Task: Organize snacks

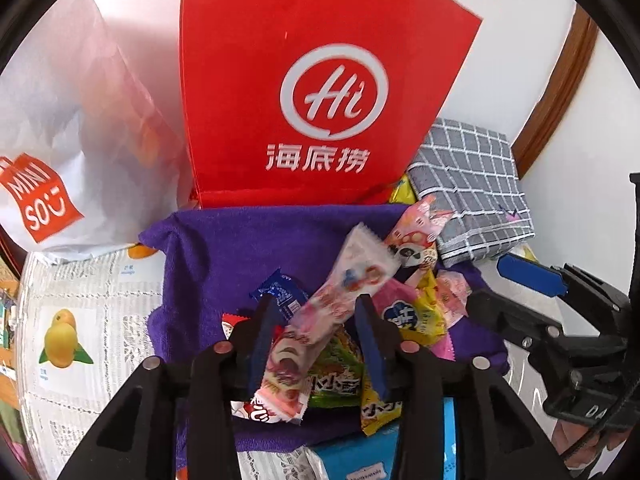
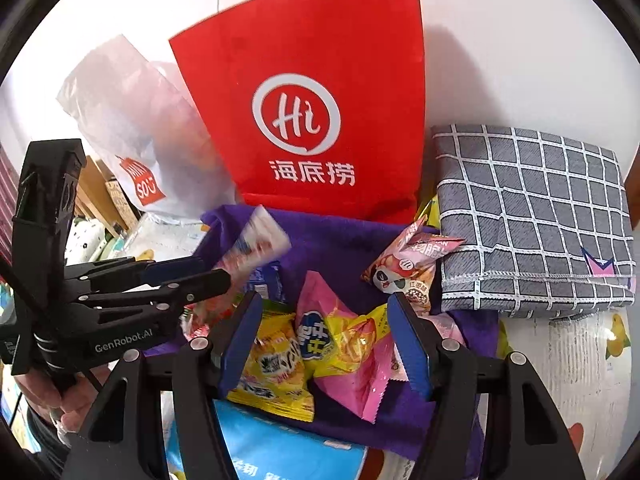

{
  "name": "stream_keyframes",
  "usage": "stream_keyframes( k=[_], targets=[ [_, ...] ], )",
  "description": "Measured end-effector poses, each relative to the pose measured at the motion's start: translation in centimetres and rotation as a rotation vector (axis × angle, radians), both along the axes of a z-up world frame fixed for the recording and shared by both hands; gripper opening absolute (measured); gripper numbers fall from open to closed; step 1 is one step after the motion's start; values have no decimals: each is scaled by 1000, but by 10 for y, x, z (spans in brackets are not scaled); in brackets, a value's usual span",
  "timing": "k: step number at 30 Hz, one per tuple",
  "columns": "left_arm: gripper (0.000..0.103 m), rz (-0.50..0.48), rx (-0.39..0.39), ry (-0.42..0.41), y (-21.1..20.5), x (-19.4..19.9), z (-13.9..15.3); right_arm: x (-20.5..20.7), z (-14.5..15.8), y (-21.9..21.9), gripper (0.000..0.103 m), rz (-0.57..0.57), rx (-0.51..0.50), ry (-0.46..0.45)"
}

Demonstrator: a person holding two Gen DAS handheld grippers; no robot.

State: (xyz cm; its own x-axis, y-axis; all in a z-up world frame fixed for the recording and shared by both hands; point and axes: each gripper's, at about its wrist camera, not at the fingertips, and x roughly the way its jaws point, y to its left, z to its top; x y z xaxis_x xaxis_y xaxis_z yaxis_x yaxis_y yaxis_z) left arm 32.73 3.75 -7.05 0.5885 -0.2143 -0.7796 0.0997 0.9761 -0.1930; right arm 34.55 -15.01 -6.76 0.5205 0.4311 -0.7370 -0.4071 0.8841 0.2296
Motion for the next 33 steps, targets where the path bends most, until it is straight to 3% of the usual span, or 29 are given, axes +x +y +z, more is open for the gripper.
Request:
stream_keyframes(
  k=[8,14,17,23,27,33],
  targets=[
    [63,-13,0,-76,-6,-36,37,-40,24,-14,64,-33,27,-17],
    [71,-43,38,-101,-15,-80,53,-90,45,-35,64,-100,3,-55],
    [76,-41,44,-125,-16,-108,62,-116,47,-43,64,-126,20,-45],
    [83,-34,54,-160,-19,-167,65,-165,51,-51,64,-206,-37,-24],
    [88,-23,63,-176,-25,-197,63,-199,56,-58,81,-241,-43,-46],
    [92,-1,88,-201,-30,-239,68,-251,66,-64,92,-283,-66,-116]
  ],
)
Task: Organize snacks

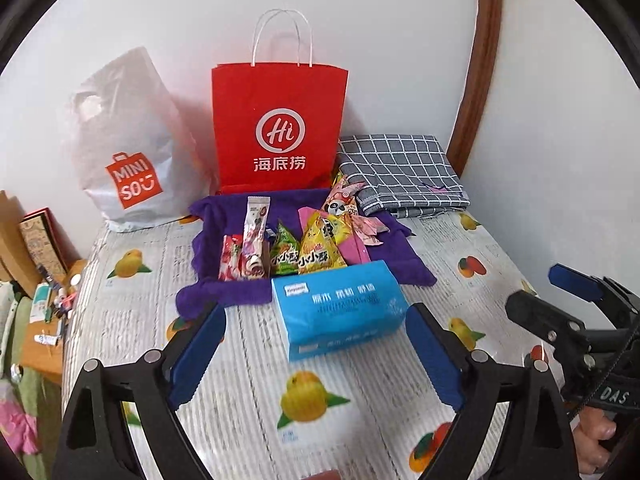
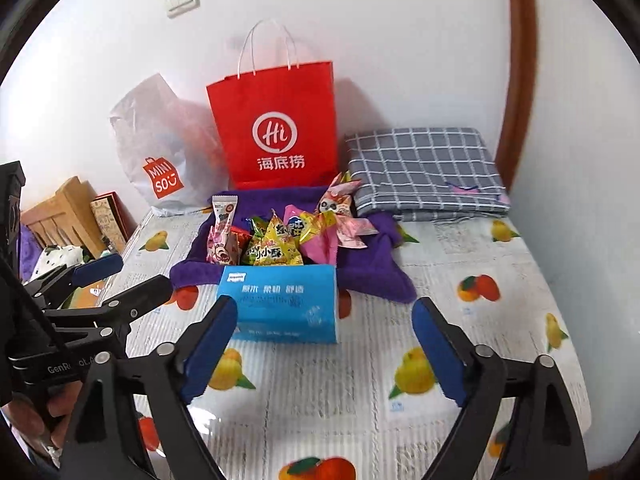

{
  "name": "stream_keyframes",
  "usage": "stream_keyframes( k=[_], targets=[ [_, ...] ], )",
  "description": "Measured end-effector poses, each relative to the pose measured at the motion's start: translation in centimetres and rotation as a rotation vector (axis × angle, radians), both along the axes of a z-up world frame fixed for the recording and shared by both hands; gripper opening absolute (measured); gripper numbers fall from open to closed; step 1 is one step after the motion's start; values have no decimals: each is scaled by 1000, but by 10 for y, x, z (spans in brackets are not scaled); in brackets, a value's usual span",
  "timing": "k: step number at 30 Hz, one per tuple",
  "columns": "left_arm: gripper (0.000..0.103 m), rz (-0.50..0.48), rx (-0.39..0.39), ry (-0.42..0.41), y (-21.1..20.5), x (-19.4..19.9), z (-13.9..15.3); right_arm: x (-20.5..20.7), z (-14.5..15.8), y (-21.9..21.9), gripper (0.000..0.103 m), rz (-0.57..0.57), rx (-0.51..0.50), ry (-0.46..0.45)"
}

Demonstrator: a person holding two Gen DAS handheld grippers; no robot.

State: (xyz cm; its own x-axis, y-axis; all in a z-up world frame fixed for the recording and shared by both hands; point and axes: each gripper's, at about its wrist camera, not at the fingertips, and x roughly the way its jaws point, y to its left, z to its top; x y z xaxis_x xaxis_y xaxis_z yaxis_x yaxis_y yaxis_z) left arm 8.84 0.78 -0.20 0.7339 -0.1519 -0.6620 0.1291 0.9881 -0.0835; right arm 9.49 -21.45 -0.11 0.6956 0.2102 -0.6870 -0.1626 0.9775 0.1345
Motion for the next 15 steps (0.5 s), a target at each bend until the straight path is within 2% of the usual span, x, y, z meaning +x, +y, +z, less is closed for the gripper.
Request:
stream_keyframes(
  k=[6,15],
  targets=[
    [92,16,19,-32,-5,-36,10,-36,6,5,100,-19,-78,6],
    [93,62,29,-58,-7,-65,25,-75,12,3,100,-8,-7,-11]
  ],
)
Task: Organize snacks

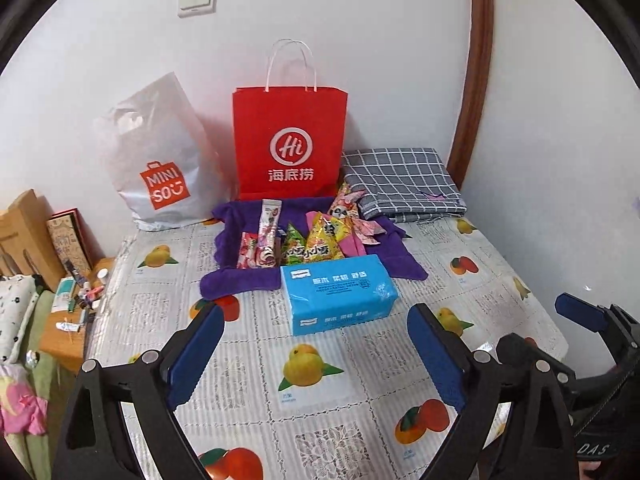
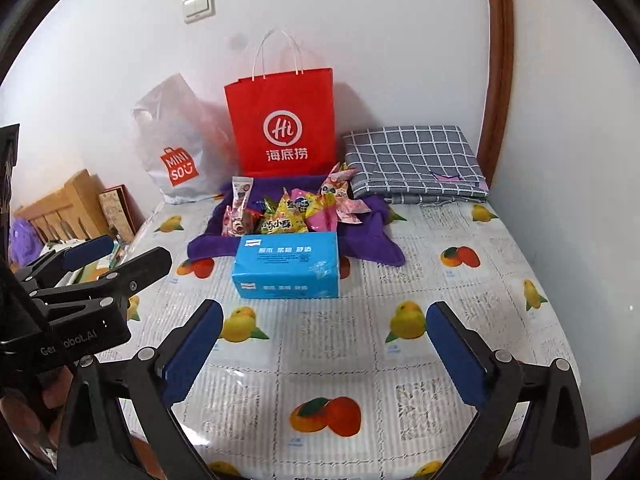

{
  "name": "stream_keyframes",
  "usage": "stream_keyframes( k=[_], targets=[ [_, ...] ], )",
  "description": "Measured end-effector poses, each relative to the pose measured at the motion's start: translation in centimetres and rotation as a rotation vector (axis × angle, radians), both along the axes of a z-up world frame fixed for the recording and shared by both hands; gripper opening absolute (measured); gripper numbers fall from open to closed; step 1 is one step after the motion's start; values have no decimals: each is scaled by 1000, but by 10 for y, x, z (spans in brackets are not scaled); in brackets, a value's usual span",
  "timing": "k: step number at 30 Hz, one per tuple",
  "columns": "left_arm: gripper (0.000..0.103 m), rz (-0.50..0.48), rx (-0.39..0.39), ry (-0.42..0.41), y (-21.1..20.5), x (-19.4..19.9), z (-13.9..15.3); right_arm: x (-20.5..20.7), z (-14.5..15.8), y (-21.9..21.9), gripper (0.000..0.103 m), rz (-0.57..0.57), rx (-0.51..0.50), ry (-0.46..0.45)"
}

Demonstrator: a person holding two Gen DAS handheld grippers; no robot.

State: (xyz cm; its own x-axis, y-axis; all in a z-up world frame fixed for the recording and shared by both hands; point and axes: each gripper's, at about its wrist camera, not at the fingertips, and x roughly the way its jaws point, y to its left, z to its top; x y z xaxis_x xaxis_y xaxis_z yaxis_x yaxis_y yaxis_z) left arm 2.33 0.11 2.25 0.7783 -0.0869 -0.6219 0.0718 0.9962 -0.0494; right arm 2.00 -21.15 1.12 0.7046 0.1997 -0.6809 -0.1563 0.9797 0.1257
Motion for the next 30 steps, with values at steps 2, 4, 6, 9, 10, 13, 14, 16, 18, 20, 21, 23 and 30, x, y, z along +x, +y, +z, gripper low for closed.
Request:
stream_keyframes(
  k=[2,4,6,9,10,13,14,16,18,20,21,23,30],
  targets=[
    [93,10,0,-9,0,-4,2,-4,1,1,100,6,2,-12],
    [93,17,-5,-14,0,-8,4,-8,3,2,100,9,6,-20],
    [93,19,-9,-18,0,-11,5,-11,4,2,100,7,8,-28],
    [93,25,-3,-22,-1,-14,6,-15,7,0,100,8,12,-39],
    [93,26,-3,-23,-3,-15,6,-16,7,-1,100,7,13,-40],
    [93,26,-2,-26,-4,-16,6,-19,8,-2,100,-1,8,-47],
    [93,27,-3,-25,-4,-17,6,-20,8,-2,100,-1,8,-48],
    [93,25,-3,-25,-4,-17,6,-21,8,-3,100,-4,6,-50],
    [93,27,-2,-26,-4,-17,6,-23,9,-3,100,-6,5,-56],
    [93,32,-3,-26,-5,-19,7,-24,9,-3,100,-5,8,-58],
    [93,33,-4,-28,-5,-20,8,-24,9,-3,100,-6,9,-58],
    [93,35,-7,-30,-4,-22,8,-25,9,-3,100,-9,10,-61],
    [93,34,-10,-25,0,-25,7,-28,10,-1,100,-8,0,-73]
  ],
)
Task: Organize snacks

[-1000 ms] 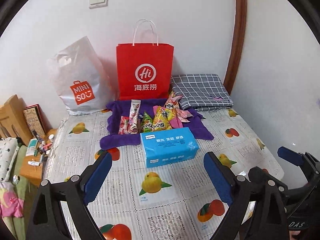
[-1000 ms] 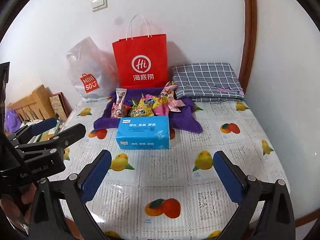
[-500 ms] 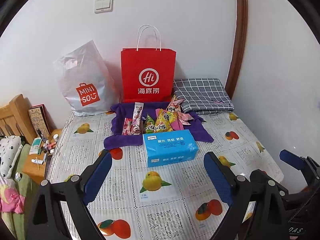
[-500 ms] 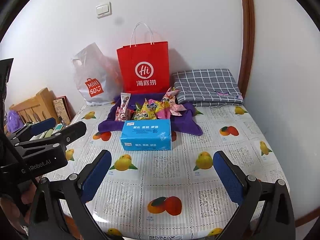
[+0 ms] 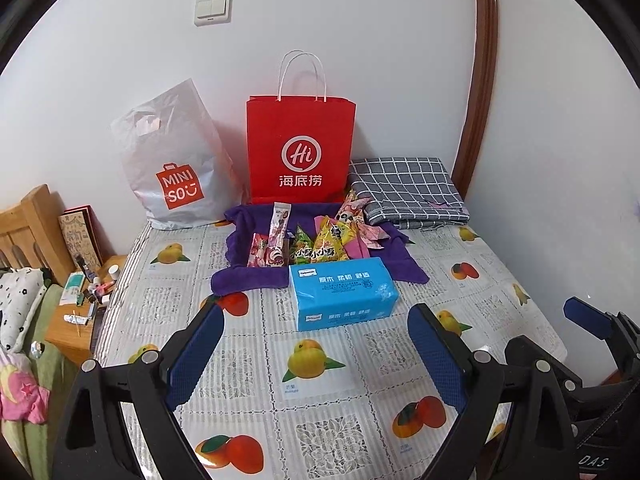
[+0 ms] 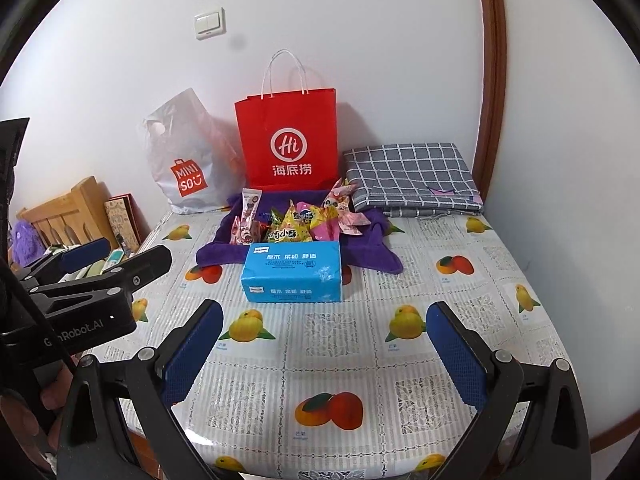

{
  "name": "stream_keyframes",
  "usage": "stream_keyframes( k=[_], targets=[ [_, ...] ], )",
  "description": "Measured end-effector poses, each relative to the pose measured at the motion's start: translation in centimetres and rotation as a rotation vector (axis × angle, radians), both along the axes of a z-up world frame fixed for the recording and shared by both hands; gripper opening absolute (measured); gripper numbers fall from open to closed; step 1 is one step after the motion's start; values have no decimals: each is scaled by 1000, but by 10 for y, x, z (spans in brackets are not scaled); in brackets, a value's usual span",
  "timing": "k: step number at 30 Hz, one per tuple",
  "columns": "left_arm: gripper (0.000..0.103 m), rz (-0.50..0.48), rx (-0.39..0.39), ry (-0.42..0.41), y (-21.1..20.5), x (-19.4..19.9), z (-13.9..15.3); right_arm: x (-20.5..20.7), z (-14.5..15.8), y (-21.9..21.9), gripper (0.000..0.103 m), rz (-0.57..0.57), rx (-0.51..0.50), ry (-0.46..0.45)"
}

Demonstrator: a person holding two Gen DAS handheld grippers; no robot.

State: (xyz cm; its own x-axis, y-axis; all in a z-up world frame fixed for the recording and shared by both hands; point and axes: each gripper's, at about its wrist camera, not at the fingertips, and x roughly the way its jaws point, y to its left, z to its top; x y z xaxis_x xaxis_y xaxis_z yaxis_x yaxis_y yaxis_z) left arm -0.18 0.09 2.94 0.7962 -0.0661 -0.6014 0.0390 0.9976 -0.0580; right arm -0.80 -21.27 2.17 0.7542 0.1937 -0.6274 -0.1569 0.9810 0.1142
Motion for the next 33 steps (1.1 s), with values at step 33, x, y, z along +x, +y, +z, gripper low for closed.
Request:
stream_keyframes(
  k=[33],
  targets=[
    [93,1,-2,10,1,5,-7,-2,1,2,100,-5,15,-7]
  ],
)
